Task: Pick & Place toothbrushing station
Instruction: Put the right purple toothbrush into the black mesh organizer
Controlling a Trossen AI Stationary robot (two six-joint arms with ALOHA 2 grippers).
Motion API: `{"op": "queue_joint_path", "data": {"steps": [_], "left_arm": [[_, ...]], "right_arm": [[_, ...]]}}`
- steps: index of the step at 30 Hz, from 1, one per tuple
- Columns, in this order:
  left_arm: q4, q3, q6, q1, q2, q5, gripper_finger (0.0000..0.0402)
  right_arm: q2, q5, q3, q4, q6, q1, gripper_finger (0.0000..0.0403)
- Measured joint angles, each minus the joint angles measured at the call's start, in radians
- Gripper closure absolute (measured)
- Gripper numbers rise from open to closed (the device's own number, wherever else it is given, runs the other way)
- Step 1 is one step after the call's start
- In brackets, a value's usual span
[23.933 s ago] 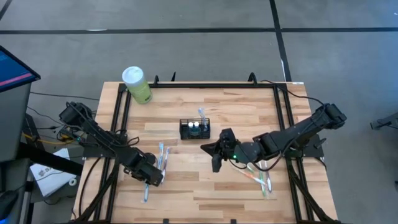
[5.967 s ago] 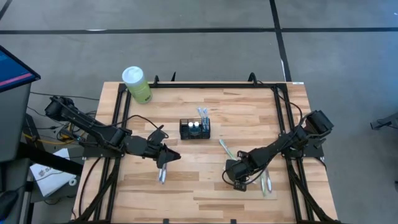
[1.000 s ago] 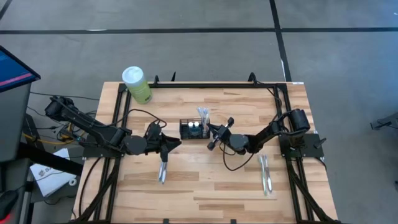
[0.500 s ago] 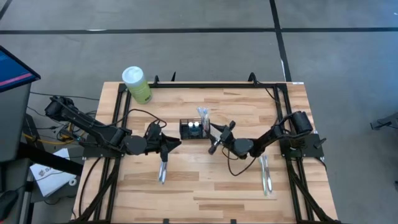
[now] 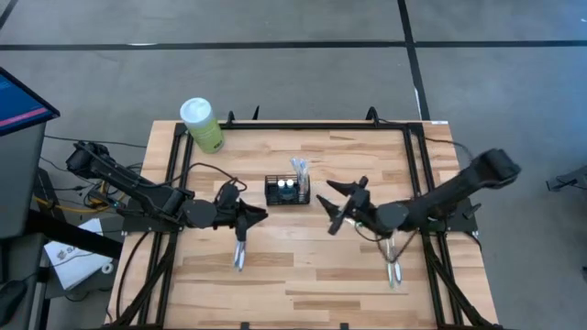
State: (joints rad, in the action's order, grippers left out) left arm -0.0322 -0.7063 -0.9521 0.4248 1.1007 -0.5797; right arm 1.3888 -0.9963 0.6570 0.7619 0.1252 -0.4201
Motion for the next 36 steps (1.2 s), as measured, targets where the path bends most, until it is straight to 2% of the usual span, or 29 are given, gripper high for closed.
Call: {"op": "queue_joint_path", "data": {"steps": [4,7,11,14,20,22,29,33,36], "left_arm": [[-0.005,0.0,-0.007,0.0,0.0,0.075,0.0302],[-0.011,0.0,-0.014,0.0,0.0,0.116,0.0302],[-0.015,0.0,-0.025,0.0,0.0,0.14,0.0302],[-0.017,0.0,-0.025,0.0,0.0,0.145,0.0302],[-0.022,0.0,-0.024,0.0,0.0,0.147,0.0302],[-0.022,0.0,-0.024,0.0,0.0,0.147,0.0302],[-0.031,0.0,-0.024,0.0,0.0,0.144,0.0302],[-0.045,0.0,-0.024,0.0,0.0,0.124,0.0302],[-0.055,0.0,-0.027,0.0,0.0,0.082,0.0302]], "right_arm": [[-0.15,0.0,0.102,-0.45,0.215,-0.038,0.0169],[-0.203,0.009,0.186,-0.729,0.358,-0.055,0.0182],[-0.218,0.073,0.273,-0.988,0.489,-0.068,0.0196],[-0.202,0.183,0.315,-1.116,0.552,-0.056,0.0206],[-0.126,0.49,0.33,-1.266,0.634,0.004,0.0217],[-0.092,0.561,0.33,-1.305,0.638,0.026,0.0218],[0.028,0.728,0.33,-1.399,0.542,0.118,0.0213],[0.09,0.827,0.33,-1.398,0.428,0.187,0.0209],[0.126,0.864,0.33,-1.392,0.321,0.241,0.0207]]}}
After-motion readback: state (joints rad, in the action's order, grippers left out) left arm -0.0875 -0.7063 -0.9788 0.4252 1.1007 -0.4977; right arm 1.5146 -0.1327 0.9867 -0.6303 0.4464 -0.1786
